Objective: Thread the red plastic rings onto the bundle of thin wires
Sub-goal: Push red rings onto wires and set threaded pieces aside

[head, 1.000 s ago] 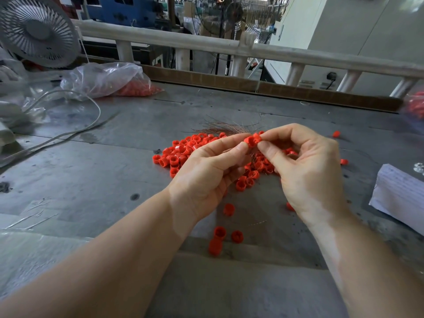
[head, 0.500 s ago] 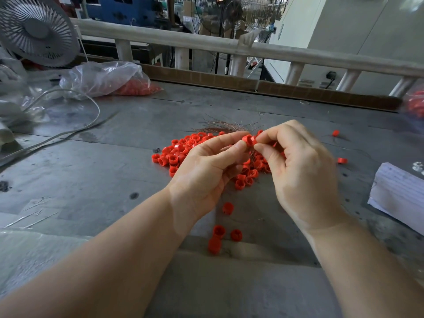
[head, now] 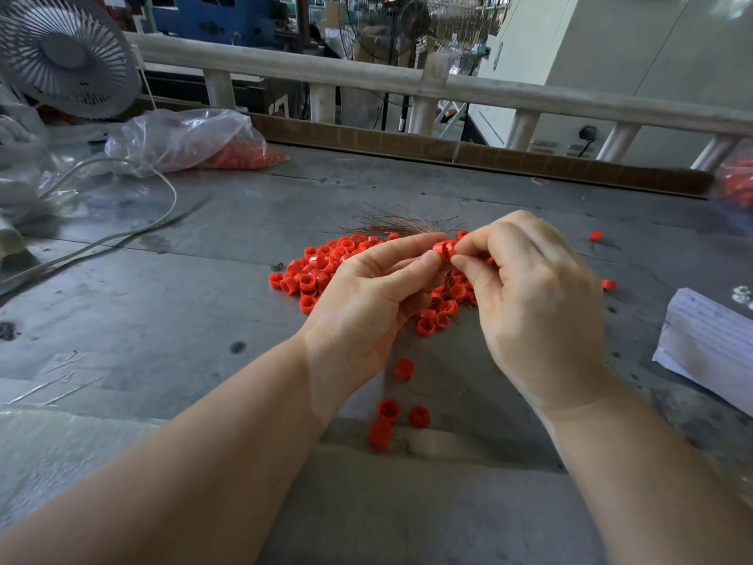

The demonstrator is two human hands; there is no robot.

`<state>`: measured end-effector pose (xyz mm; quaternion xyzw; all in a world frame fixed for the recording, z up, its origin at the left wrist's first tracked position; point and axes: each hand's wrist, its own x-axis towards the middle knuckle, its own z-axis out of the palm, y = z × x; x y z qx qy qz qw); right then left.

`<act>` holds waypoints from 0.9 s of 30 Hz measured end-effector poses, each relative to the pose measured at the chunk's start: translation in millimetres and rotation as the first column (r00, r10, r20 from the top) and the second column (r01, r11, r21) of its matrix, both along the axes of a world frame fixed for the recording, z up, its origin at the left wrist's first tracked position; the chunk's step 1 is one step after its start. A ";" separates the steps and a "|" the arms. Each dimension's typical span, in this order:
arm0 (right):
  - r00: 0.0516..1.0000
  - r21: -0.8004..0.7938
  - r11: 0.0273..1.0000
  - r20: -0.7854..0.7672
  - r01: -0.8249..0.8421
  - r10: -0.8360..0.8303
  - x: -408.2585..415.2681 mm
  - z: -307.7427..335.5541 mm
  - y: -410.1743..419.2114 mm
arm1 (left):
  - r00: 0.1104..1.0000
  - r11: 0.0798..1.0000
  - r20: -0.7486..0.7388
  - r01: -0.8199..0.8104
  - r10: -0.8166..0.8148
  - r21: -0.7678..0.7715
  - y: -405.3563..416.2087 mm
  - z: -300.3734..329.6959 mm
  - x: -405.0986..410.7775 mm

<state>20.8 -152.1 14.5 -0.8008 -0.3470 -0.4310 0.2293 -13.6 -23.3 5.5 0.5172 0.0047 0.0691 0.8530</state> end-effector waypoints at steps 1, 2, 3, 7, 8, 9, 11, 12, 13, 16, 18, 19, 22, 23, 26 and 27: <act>1.000 -0.003 1.000 -0.002 0.001 -0.001 0.1 -0.2 0.0 | 1.000 1.000 0.002 -0.001 0.001 -0.001 0.0 -0.1 0.0; 1.000 -0.006 1.000 -0.004 0.002 -0.002 0.3 -0.3 0.0 | 1.000 1.000 0.002 -0.002 0.002 -0.002 0.2 -0.1 0.2; 1.000 -0.007 1.000 -0.007 -0.001 0.001 0.4 -0.3 -0.2 | 1.000 1.000 0.003 -0.003 0.003 -0.004 0.3 0.0 0.3; 0.998 -0.005 0.999 -0.025 -0.052 0.052 0.7 -0.4 -0.7 | 1.000 1.000 0.003 -0.008 0.008 -0.005 0.5 0.8 0.2; 0.997 0.004 0.997 -0.038 -0.073 0.073 0.9 -0.5 -0.6 | 1.000 1.000 0.001 -0.009 0.009 -0.005 0.7 0.9 0.0; 0.994 0.022 0.995 -0.059 -0.095 0.096 1.0 -0.7 -0.4 | 1.000 1.000 0.000 -0.009 0.009 -0.006 0.8 0.8 -0.2; 0.984 0.069 0.989 -0.111 -0.133 0.140 1.6 -1.0 0.1 | 1.000 1.000 -0.004 -0.007 0.007 -0.012 0.7 0.8 -0.7; 0.979 0.092 0.985 -0.133 -0.145 0.157 1.8 -0.9 0.4 | 1.000 1.000 -0.008 -0.006 0.006 -0.016 0.6 0.6 -0.7; 0.975 0.110 0.982 -0.149 -0.151 0.167 2.2 -0.8 0.5 | 1.000 1.000 -0.013 -0.006 0.006 -0.018 0.6 0.4 -0.6; 0.973 0.121 0.982 -0.168 -0.142 0.161 2.9 -1.3 0.8 | 1.000 1.000 -0.024 0.002 -0.002 -0.020 0.8 -0.6 0.0; 0.975 0.110 0.985 -0.166 -0.132 0.149 2.9 -1.8 1.0 | 1.000 1.000 -0.026 0.008 -0.009 -0.019 0.8 -0.9 0.5; 0.977 0.102 0.987 -0.160 -0.128 0.143 2.9 -2.1 1.2 | 1.000 1.000 -0.027 0.009 -0.010 -0.018 0.7 -0.9 0.5; 0.985 0.081 0.990 -0.119 -0.113 0.122 2.8 -2.2 1.2 | 1.000 1.000 -0.028 0.006 -0.006 -0.016 0.1 -1.0 0.8; 0.987 0.075 0.991 -0.106 -0.110 0.118 2.7 -2.0 1.0 | 1.000 1.000 -0.027 0.005 -0.006 -0.017 -0.1 -0.8 1.0; 0.991 0.061 0.993 -0.079 -0.099 0.104 2.6 -1.4 0.2 | 1.000 1.000 -0.017 0.005 -0.006 -0.025 -0.6 -0.1 0.9; 0.992 0.057 0.994 -0.074 -0.095 0.099 2.6 -1.3 -0.1 | 1.000 1.000 -0.014 0.005 -0.006 -0.027 -0.7 0.1 0.9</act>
